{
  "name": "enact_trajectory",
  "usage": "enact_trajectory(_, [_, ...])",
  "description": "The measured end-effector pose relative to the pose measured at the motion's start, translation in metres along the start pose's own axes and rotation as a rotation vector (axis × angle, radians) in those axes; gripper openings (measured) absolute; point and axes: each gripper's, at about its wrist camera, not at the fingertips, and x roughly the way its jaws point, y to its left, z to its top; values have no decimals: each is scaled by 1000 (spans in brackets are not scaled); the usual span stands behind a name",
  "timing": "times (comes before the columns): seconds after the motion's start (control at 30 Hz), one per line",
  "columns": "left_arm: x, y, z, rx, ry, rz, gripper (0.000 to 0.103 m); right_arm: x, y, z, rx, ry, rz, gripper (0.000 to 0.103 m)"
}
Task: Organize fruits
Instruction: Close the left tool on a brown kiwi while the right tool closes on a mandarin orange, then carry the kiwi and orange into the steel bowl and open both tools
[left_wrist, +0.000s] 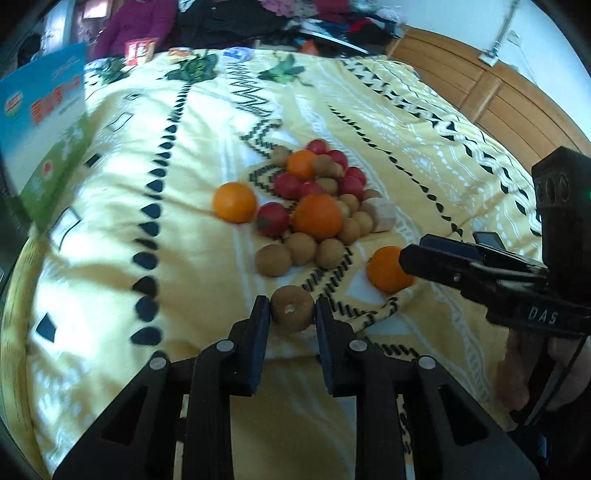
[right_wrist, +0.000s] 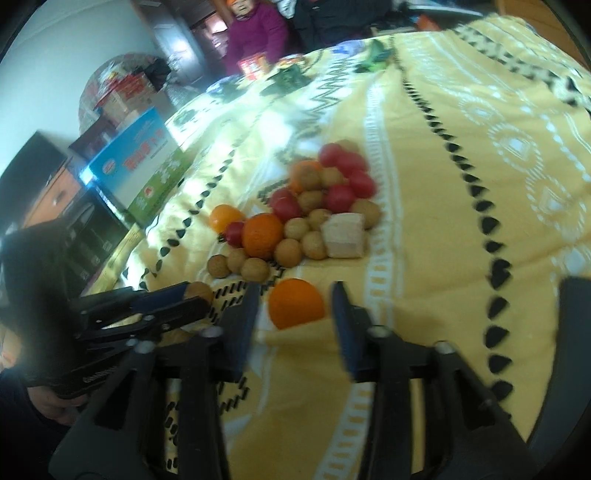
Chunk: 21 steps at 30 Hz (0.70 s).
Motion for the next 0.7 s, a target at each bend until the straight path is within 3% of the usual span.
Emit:
enact_trajectory(0.07, [-3,5,0,-9,-3,9,25,10,7,1,-37,14,-16,72])
enact_trajectory(0.13, [-4,7,1,-10,-8,12,25,19,10,1,-66,43,-34,70])
enact_trajectory(0.2, [-7,8,2,-17,-16,10,25,28,11,-1,-82,71,-65,49])
enact_trajectory(0.27, [-10,9,2,-23,-25,11,25,32,9,-4,-77,95,-93,40])
enact_trajectory(0.47, [-34,10,7,-31,-68,28,25,22,14,-10,-85,82,-117,38])
enact_trajectory(0.7, [-108,22,27,-51,-228,71,25,-30,50,21,-124,-78,-105,38])
